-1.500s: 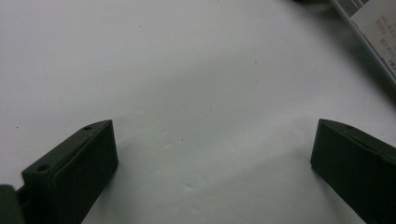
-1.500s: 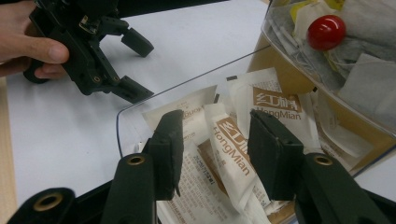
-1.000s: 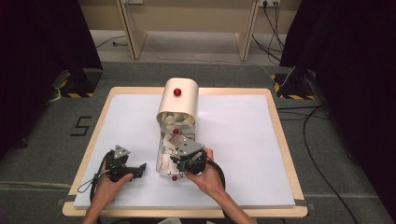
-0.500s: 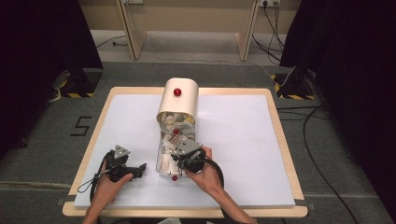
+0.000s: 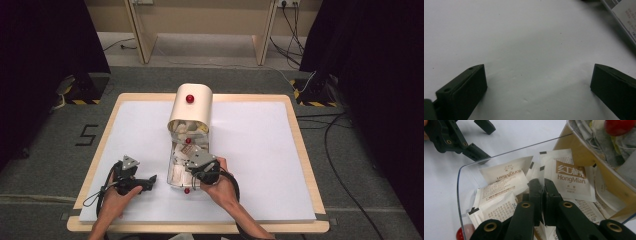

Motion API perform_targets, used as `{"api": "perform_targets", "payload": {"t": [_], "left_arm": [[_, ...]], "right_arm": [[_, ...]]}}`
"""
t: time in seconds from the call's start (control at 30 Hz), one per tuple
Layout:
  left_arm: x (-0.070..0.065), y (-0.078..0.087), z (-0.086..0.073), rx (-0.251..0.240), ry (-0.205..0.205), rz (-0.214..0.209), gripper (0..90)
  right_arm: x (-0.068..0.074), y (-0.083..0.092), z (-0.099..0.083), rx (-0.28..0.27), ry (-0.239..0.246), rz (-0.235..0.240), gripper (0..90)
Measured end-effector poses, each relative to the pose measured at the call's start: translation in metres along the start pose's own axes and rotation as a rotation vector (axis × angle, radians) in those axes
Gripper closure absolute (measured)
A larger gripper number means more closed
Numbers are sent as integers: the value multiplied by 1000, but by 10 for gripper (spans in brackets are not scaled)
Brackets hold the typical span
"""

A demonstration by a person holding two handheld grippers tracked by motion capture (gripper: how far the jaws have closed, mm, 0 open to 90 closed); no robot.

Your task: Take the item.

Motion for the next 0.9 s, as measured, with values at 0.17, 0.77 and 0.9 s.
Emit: {"api": "perform_targets", "payload": {"t": [0.17,0.77,0.9], "left_arm": [[0,0,0,-2,3,0,0],[0,0,0,-3,3,0,0],[0,0,0,-2,2,-1,0]], "right_arm": [[-3,7,4,-37,-33,10,884],[-10,30,13,-103,-98,59,886],[-13,33,14,-115,-116,65,885]]}}
Point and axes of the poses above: each handheld gripper's, and its own axes: y roughly backward along the jaws, z roughly out of its top, x roughly to its left, the point moved 4 cm from there along -y, roughly forward along the jaws, and after that the axes turned 14 degrees about -y, right-handed, at the moved point
